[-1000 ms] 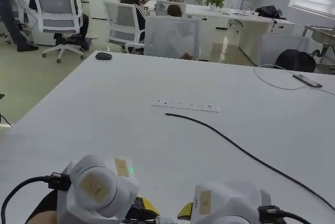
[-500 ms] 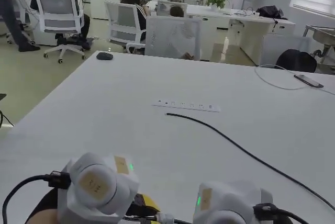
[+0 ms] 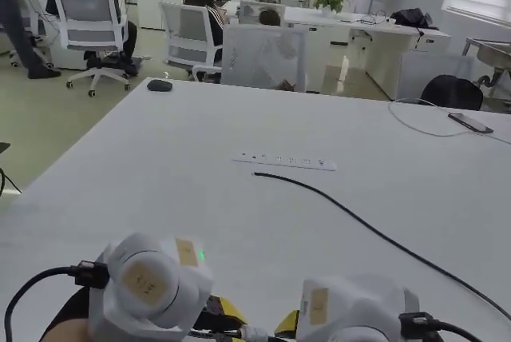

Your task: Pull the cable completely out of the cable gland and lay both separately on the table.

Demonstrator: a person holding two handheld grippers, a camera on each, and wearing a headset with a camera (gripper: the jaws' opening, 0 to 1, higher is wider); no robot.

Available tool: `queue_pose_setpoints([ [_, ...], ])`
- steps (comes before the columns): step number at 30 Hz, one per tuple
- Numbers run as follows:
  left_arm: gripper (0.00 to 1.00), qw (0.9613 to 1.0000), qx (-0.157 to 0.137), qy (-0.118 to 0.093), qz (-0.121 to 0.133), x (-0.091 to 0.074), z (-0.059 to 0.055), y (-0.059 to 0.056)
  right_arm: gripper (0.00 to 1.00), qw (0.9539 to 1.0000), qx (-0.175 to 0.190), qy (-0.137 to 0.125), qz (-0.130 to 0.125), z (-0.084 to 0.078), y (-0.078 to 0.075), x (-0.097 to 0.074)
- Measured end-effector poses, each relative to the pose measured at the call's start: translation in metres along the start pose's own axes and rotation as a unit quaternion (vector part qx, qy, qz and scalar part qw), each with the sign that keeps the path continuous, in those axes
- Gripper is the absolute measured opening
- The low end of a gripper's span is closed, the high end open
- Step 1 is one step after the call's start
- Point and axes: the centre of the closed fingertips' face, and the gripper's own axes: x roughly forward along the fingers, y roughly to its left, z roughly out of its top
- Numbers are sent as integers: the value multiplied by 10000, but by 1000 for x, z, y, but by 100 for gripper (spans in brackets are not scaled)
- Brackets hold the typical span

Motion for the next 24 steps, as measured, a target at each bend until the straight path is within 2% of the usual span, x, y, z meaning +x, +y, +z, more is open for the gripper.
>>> queue_pose_setpoints([
  [4, 16, 10000, -10, -30, 64, -1, 1, 3, 4, 9998, 168, 6, -92, -2, -4, 0],
  [6, 16, 9999, -59, -50, 91, -2, 2, 5, 4, 9994, 198, 218, -180, -11, -7, 0],
  [7, 16, 9999, -63, -47, 132, -2, 2, 6, 4, 9981, 244, 501, -248, -22, -10, -1],
  [8, 16, 9998, -62, -46, 184, -3, 1, 9, 4, 9970, 268, 666, -294, -28, -12, -1],
  [10, 16, 9997, -139, -100, 199, -4, 3, 10, 4, 9948, 471, 845, -318, -38, -14, -1],
  [13, 16, 9995, -150, -94, 243, -5, 3, 12, 4, 9952, 570, 752, -272, -36, -14, -1],
  [18, 16, 9994, -168, -110, 298, -6, 3, 15, 4, 9954, 535, 749, -256, -34, -11, 0],
  [24, 16, 9984, -265, -238, 441, -14, 7, 24, 4, 9933, 803, 713, -424, -35, -20, -4],
])
